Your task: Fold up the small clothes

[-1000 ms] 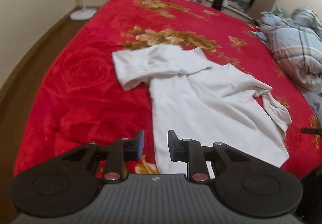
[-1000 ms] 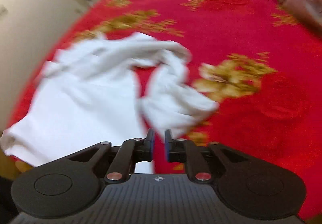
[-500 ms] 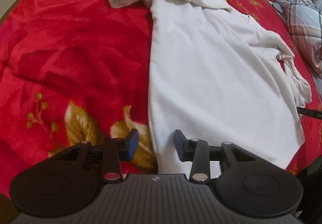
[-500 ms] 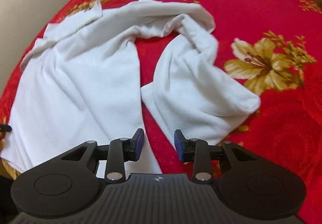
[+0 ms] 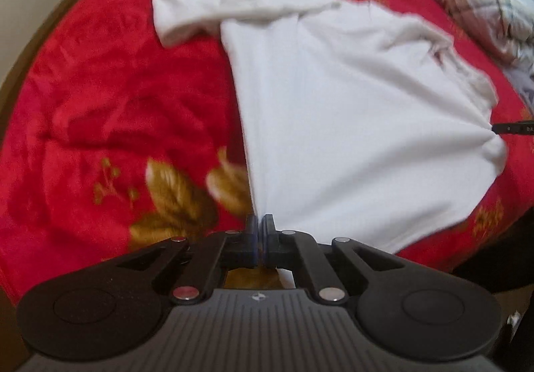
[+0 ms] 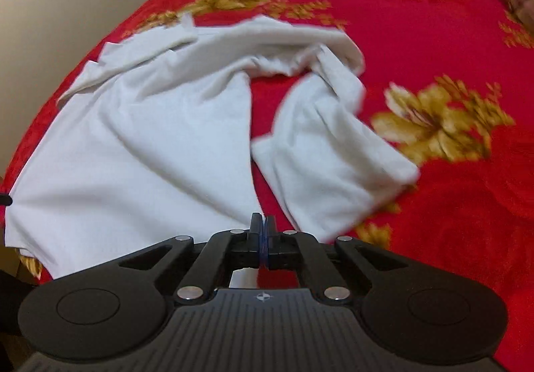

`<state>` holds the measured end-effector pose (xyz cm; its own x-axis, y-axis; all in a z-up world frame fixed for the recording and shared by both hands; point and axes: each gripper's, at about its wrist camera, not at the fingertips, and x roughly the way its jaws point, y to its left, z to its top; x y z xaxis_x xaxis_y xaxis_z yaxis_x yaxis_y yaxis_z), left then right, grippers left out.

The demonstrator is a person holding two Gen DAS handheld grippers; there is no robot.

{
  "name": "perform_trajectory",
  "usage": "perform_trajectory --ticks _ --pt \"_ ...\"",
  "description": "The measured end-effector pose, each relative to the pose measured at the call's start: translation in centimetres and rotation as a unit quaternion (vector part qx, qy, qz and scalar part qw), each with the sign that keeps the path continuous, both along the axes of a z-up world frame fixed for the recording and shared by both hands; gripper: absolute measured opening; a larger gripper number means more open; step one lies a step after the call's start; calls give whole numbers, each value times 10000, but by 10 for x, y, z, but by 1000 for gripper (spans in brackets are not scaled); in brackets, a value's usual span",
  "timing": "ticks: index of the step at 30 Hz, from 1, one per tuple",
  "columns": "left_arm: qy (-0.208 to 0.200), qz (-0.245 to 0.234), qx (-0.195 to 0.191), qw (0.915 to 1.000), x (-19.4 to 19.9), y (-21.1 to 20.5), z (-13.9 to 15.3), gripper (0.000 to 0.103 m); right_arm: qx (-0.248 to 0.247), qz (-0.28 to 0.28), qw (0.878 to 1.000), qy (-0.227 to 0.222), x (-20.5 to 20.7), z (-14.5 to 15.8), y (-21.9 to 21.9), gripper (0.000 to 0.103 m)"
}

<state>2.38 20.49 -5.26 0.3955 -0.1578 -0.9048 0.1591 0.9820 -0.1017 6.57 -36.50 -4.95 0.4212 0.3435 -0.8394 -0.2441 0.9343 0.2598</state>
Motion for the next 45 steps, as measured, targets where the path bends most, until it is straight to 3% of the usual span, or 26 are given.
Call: perform_trajectory --ticks 2,4,6,9,12,14,19,23,29,31,32,34,37,39,40,42,44,45 --pt "161 -230 297 9992 6 -8 -6 5 -241 223 9990 292 -3 -14 5 0" --pt "-115 -205 364 9991 13 -11 4 15 -554 155 9981 209 0 -16 7 4" --pt "-642 100 204 9977 18 -6 23 37 -113 -268 9995 -107 10 0 -8 5" --pt "-1317 453 -91 9902 29 -2 45 48 339 -940 9927 -668 24 24 -35 20" --pt "-1426 603 -162 9878 51 -13 49 51 51 -1373 9871 -828 44 28 -51 42" --pt "-1385 628 -120 9883 65 -25 45 51 -49 -1450 9870 -693 59 21 -54 47" --pt "-1312 426 156 9903 91 -51 32 52 -116 -1231 9917 -339 85 -2 -44 46" --pt "-1309 367 215 9905 107 -64 21 55 -43 -934 9949 -386 95 -5 -36 46" --pt "-1229 352 333 9912 126 -79 14 59 496 -1080 9914 -545 108 2 -52 46" --pt "-1196 330 365 9916 130 -82 11 61 641 -877 9933 -387 111 -2 -48 45" --pt "-1175 322 389 9918 132 -83 10 61 526 -654 9962 -224 113 -8 -42 43" --pt "-1119 322 428 9923 135 -84 7 61 -84 -334 9994 -2 117 -19 -30 10" --pt "-1090 353 455 9924 137 -84 5 61 -449 -347 9982 -195 125 -13 -37 6" --pt "-1088 384 445 9923 138 -83 4 61 -1137 -719 9852 -1060 128 17 -51 6" --pt "-1082 399 447 9923 139 -83 4 61 -1537 -967 9715 -1521 126 32 -56 6" --pt "-1059 395 464 9925 140 -82 2 61 -2136 -1440 9303 -2610 115 63 -68 6" --pt "-1024 384 473 9929 141 -82 0 61 -2475 -1284 9069 -3159 104 70 -70 6" --pt "-1000 378 475 9931 142 -82 0 61 -2867 -1030 8944 -3274 99 62 -64 6"
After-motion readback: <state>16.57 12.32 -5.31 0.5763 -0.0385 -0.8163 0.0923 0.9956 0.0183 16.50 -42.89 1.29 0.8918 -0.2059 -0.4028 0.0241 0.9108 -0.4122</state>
